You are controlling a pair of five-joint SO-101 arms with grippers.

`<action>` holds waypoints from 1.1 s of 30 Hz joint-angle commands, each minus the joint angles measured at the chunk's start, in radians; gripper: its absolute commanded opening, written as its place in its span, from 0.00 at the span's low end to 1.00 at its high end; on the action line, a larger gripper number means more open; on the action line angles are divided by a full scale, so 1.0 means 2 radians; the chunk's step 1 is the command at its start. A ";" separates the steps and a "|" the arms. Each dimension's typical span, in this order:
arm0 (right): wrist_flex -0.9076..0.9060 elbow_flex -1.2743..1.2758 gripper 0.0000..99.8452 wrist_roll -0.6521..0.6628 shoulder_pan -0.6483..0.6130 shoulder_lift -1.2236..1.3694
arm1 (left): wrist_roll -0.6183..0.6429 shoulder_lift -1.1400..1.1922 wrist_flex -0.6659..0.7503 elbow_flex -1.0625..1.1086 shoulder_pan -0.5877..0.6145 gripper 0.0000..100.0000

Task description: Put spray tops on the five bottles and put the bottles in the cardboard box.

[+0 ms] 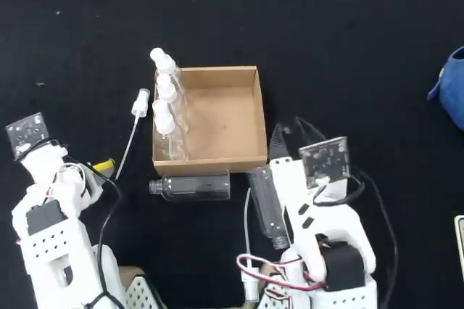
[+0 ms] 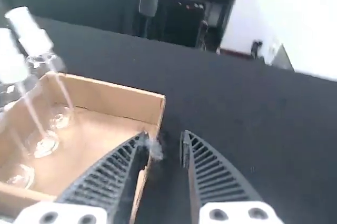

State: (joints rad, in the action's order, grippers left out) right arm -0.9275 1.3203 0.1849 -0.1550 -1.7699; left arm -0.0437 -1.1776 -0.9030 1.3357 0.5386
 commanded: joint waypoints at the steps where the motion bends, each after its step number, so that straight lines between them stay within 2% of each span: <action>1: -0.021 -0.085 0.09 0.035 -0.029 0.095 | 0.031 -0.005 0.052 0.014 0.008 0.24; 8: -0.127 -0.208 0.10 0.037 -0.031 0.280 | 0.038 -0.005 0.065 0.026 0.008 0.24; 12: -0.182 -0.217 0.21 0.041 -0.031 0.336 | 0.038 -0.005 0.066 0.026 0.005 0.24; 14: -0.190 -0.214 0.23 0.041 -0.041 0.354 | 0.038 -0.005 0.066 0.026 0.004 0.24; 21: -0.188 -0.162 0.23 0.028 -0.127 0.393 | 0.036 -0.005 0.064 0.028 0.007 0.24; 23: -0.180 -0.149 0.23 0.011 -0.126 0.403 | 0.036 -0.005 0.067 0.033 0.008 0.24; 33: -0.116 -0.109 0.23 0.005 -0.107 0.485 | 0.035 -0.005 0.067 0.033 0.008 0.24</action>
State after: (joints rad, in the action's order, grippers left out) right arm -1.2006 1.1070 0.2048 -0.3867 -0.8508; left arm 0.0192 -1.1776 -0.7894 1.4108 0.5462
